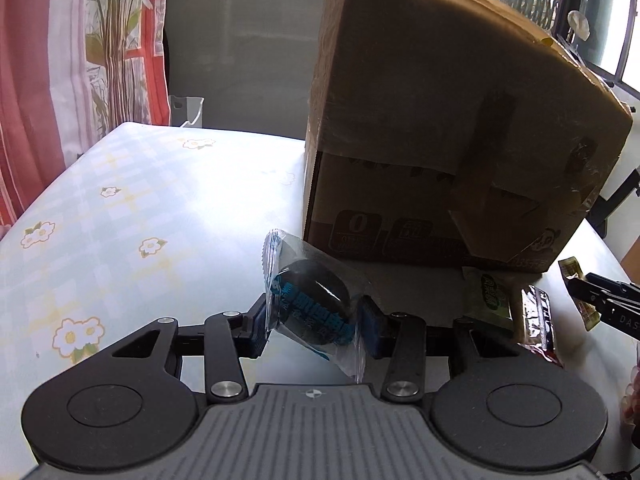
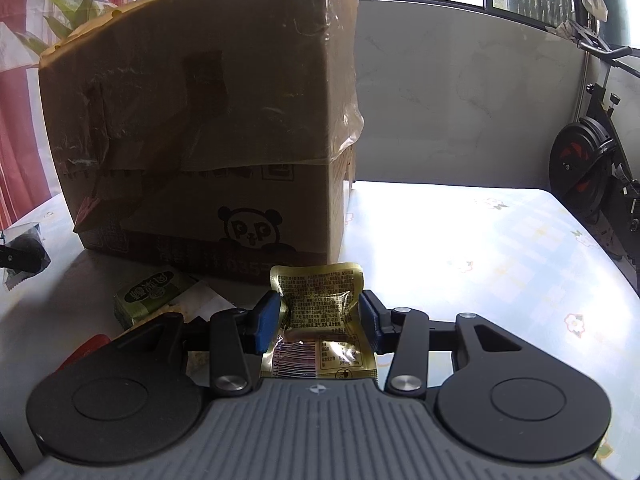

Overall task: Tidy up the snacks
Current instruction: 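Carry both items over the box and release them inside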

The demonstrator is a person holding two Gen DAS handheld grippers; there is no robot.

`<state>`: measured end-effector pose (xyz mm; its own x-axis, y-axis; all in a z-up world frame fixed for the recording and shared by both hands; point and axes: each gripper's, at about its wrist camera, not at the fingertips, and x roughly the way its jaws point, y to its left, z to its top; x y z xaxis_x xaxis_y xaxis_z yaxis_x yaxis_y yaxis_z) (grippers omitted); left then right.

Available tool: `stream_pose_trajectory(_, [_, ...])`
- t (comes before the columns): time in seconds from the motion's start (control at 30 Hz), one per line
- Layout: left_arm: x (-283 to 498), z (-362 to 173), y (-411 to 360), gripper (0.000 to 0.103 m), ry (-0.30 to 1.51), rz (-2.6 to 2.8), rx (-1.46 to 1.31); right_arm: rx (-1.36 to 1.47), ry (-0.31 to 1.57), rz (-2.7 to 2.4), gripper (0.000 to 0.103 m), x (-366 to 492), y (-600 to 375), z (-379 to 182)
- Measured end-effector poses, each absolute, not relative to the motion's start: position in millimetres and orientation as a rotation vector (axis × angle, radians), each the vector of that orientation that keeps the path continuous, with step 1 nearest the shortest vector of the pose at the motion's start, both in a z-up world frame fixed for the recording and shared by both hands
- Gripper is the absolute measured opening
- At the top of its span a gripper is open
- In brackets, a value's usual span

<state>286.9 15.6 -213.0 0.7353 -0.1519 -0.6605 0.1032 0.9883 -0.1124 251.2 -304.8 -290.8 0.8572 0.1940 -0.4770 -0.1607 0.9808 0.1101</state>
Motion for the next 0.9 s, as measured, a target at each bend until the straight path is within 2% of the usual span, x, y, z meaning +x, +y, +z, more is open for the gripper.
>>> stream_pose_trajectory(0.23, [271,-165,9,0.048,0.633,-0.218,-0.012,0.183,0.422,0.186,0.046,216,-322,-258])
stream_pose_trajectory(0.43, [272,-108,-8,0.049,0.476,-0.269,0.060,0.204,0.247,0.222,0.046,209,-331,-191])
stream_pose_trajectory(0.67, [311,-51,-30,0.049,0.368,-0.293,0.065,0.172,0.097,0.336,0.046,253,-317,-110])
stream_pose_trajectory(0.9, [375,-45,-55,0.049,0.420,-0.268,0.044,0.169,0.200,0.366,0.046,331,-283,-94])
